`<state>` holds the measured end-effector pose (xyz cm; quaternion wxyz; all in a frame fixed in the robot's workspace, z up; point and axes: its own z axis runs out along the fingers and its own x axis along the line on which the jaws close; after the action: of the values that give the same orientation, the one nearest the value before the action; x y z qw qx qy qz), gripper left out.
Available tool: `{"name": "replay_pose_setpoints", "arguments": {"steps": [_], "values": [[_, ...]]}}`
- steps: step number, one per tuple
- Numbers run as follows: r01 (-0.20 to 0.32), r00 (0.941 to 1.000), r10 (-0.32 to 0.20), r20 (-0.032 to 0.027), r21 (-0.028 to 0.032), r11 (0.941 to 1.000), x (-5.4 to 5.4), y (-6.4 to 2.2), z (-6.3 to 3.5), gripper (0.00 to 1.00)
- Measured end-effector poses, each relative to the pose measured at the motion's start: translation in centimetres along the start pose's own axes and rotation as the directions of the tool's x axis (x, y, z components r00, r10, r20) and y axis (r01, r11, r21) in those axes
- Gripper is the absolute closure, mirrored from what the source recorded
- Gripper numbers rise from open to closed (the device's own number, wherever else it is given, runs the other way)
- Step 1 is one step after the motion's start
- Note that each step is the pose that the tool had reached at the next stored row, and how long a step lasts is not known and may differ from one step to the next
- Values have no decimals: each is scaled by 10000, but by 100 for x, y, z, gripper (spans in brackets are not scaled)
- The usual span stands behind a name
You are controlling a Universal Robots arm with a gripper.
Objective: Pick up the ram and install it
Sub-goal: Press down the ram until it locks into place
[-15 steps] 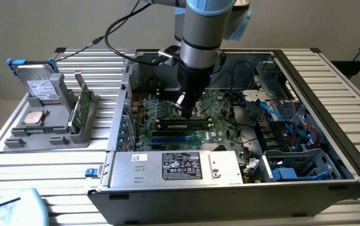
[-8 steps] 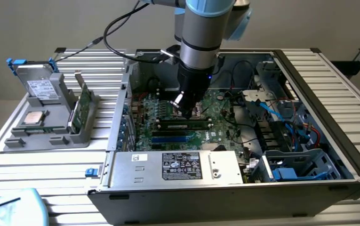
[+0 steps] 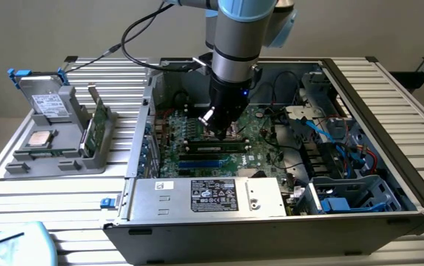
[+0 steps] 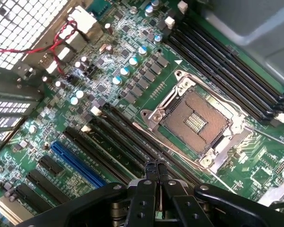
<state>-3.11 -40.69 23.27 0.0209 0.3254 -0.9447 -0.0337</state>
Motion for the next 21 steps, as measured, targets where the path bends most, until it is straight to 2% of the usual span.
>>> {"name": "replay_pose_setpoints", "arguments": {"steps": [5,10,15,21], "values": [[-815,9967,815,63,-17,9967,0,-1,12,89],[-1635,9865,1636,123,-39,9865,0,-1,18,89],[-2412,9703,2413,182,-66,9704,-1,-1,19,89],[-3304,9435,3305,246,-102,9438,0,-1,19,89]]}}
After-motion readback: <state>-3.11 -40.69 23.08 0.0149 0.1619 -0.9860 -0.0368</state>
